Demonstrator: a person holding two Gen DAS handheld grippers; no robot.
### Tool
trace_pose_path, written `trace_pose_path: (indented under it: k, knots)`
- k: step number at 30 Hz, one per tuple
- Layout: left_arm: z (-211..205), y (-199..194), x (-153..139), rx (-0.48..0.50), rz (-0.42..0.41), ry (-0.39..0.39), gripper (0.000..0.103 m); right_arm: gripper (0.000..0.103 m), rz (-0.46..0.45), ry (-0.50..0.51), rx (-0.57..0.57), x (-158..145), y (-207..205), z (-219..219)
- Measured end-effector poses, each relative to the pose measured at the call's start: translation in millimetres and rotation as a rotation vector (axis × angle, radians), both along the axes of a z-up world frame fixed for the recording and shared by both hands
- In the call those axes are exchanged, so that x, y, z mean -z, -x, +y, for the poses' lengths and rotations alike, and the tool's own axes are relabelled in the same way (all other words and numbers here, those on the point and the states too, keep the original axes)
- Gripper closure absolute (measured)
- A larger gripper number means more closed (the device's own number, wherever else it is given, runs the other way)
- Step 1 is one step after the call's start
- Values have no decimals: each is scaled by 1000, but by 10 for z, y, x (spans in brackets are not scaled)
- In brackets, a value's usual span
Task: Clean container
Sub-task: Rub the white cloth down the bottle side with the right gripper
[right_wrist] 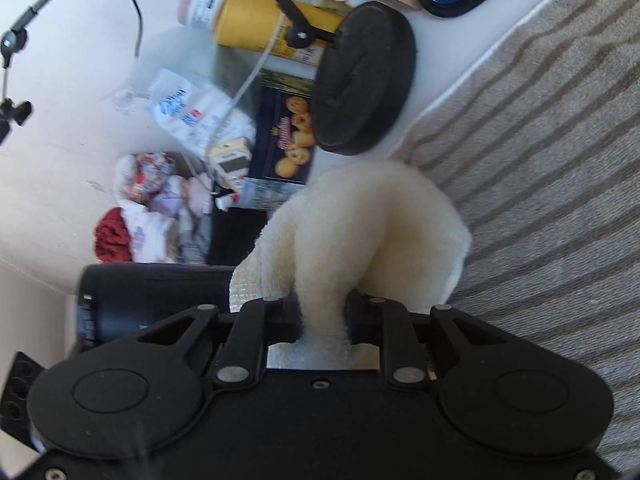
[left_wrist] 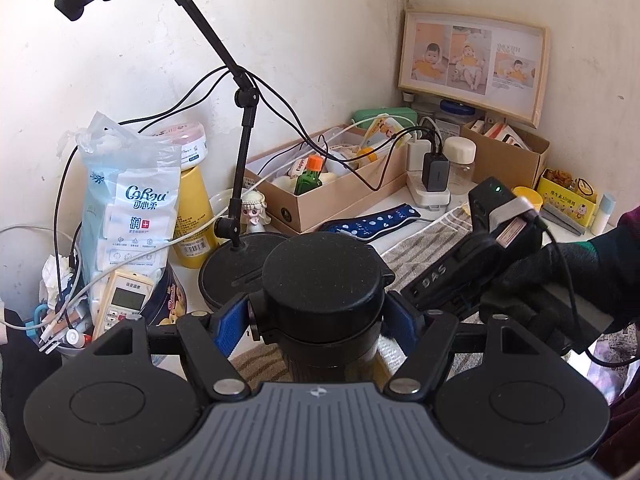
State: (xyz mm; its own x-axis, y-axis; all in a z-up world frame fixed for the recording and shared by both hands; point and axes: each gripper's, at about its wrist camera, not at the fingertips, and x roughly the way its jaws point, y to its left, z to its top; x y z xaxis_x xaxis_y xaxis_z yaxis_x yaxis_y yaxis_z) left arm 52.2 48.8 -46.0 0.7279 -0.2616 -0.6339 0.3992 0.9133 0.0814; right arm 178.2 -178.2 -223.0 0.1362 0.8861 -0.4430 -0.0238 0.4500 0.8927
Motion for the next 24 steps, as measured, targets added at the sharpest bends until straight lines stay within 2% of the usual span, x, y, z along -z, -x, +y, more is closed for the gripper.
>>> trace_pose_path:
  k: [4, 8, 11, 13, 16, 19, 21, 24]
  knots:
    - [7, -19, -3, 40, 1, -18, 31, 86, 1, 117, -29, 137, -11, 64]
    - [13, -81, -8, 116, 12, -75, 31, 86, -8, 167, -47, 195, -24, 96]
    - [25, -150, -33, 90, 66, -43, 31, 86, -28, 189, -56, 146, -20, 115]
    - [-18, -164, -39, 21, 94, -27, 30, 86, -56, 191, -60, 93, 9, 113]
    - [-103, -170, 5, -160, 146, 9, 26, 86, -57, 157, -37, 54, 58, 44]
    - [-186, -118, 46, -319, 161, 134, 25, 86, -74, 137, -27, -22, 95, -1]
    - [-221, -99, 80, -394, 142, 211, 22, 86, -83, 128, -29, -70, 101, -23]
    - [-271, -110, 141, -458, 101, 221, 22, 86, -95, 120, -41, -127, 102, -41]
